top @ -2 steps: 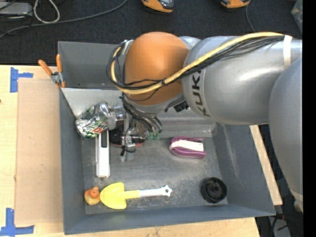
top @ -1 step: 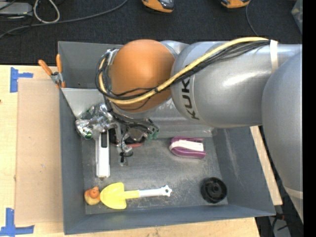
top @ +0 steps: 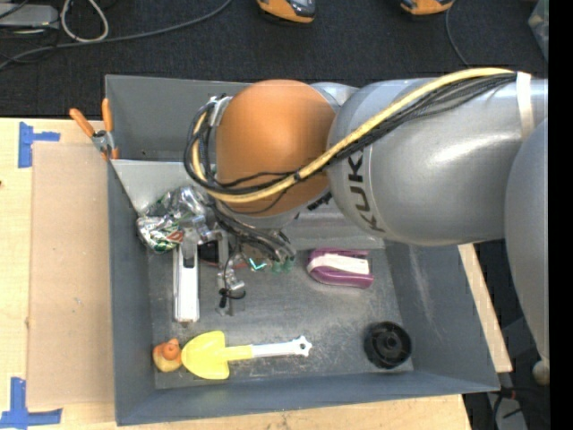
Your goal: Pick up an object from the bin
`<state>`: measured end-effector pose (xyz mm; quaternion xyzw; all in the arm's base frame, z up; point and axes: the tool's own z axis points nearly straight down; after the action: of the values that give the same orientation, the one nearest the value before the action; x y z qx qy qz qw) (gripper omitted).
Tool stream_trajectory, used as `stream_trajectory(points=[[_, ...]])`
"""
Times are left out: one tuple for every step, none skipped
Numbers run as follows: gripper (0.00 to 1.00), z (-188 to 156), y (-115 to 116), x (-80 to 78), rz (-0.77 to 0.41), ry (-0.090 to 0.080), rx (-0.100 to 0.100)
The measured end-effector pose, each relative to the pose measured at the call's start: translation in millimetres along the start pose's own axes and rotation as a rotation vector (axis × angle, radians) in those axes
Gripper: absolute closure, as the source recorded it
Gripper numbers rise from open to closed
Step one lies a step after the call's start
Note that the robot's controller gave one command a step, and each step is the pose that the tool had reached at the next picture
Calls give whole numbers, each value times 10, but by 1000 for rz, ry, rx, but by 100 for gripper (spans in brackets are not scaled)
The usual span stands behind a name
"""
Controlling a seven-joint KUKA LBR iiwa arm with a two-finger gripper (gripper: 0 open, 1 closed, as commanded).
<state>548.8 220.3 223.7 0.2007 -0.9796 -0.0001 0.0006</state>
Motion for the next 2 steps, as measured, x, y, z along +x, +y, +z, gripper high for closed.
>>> stream_trajectory(points=[[0, -142, 20, 158, 110, -3, 2], [0, 449, 214, 267, 204, -4, 1]])
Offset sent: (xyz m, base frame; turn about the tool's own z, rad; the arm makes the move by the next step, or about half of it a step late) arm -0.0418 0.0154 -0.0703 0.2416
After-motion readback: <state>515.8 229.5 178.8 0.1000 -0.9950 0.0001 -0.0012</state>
